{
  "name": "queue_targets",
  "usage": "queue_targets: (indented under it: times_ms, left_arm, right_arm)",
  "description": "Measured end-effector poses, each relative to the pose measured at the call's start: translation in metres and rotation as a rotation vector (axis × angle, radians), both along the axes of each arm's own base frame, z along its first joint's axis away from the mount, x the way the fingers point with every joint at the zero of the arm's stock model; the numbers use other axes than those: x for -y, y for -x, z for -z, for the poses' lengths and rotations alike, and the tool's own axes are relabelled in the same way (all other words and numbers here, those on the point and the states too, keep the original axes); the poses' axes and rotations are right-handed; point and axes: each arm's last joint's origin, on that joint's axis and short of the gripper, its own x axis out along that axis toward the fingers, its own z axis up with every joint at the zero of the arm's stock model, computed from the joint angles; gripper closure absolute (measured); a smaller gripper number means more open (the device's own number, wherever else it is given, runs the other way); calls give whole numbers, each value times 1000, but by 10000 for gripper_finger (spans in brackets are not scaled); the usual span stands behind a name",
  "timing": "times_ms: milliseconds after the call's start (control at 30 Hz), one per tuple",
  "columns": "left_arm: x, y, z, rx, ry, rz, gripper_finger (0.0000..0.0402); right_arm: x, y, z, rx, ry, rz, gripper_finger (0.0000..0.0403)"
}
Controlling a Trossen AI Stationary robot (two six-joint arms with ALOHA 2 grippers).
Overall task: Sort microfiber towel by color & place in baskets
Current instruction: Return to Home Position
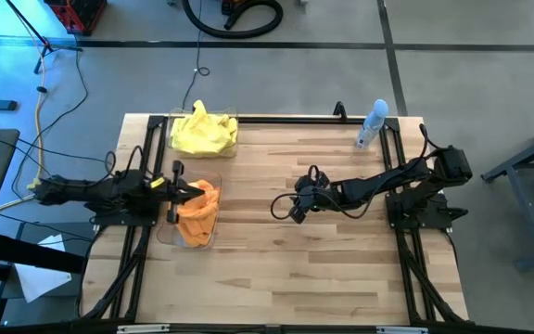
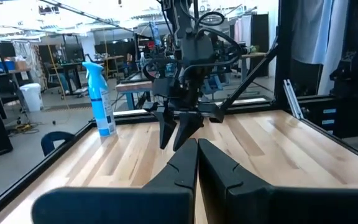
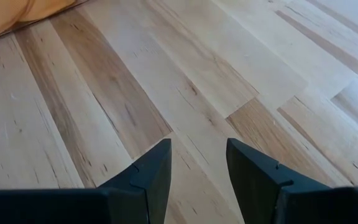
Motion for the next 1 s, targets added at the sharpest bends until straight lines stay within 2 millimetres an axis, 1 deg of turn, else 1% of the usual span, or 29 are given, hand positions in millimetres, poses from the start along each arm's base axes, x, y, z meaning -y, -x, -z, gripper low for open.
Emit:
queue_targets:
  times_ms: [133, 300, 533, 867, 1000]
  left_arm:
    - [0, 4, 0, 7, -4, 1, 401]
    - [1, 4, 1, 2, -14, 48, 401]
    - [3, 4, 7, -49, -45, 109, 401]
    - [1, 0, 13, -115, -57, 46, 401]
    - [1, -2, 16, -147, -18, 45, 401]
  right_arm:
    - [0, 0, 0, 1, -1, 2, 254]
    - [0, 0, 0, 1, -4, 3, 254]
    - [0, 0, 0, 2, -4, 3, 253]
    - [0, 0, 0, 5, -3, 3, 253]
    - [2, 0, 0, 5, -2, 8, 253]
